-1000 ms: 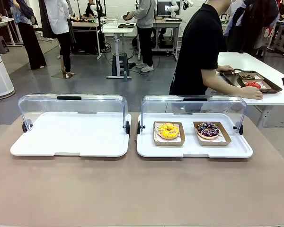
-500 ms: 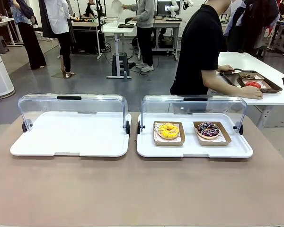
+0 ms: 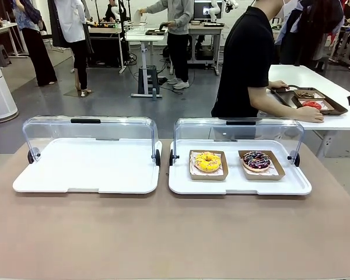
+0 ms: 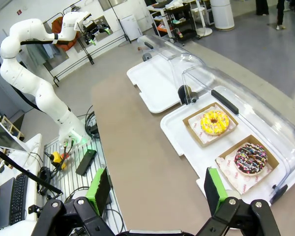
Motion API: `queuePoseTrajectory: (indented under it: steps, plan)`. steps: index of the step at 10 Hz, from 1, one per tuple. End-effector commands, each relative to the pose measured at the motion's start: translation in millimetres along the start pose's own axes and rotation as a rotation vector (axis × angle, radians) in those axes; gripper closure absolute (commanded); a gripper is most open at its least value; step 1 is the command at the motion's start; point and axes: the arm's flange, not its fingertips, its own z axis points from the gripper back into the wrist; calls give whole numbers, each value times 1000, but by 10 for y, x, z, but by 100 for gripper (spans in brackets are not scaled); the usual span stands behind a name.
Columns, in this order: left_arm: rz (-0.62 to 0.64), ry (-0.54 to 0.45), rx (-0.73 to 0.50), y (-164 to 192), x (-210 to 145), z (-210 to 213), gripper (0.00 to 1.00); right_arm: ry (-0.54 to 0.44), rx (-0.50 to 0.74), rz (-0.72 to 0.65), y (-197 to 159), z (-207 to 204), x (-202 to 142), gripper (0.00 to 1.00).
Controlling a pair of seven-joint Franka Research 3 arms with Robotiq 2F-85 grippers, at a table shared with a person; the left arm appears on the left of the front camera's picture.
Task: Provide the desired donut to the person.
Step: Place the picked Paper togo box onto the Handle tray extended by the person.
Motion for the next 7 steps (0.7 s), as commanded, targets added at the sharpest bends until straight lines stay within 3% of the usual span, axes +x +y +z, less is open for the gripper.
queuePoseTrajectory:
  steps: [1,7]
  plan:
    - [-2,1,2,-6,-4,17,0,-23,11,10,-13,-9,16,0]
    - [-2,1,2,-6,-4,17,0,-23,11,10,-13,-9,16,0]
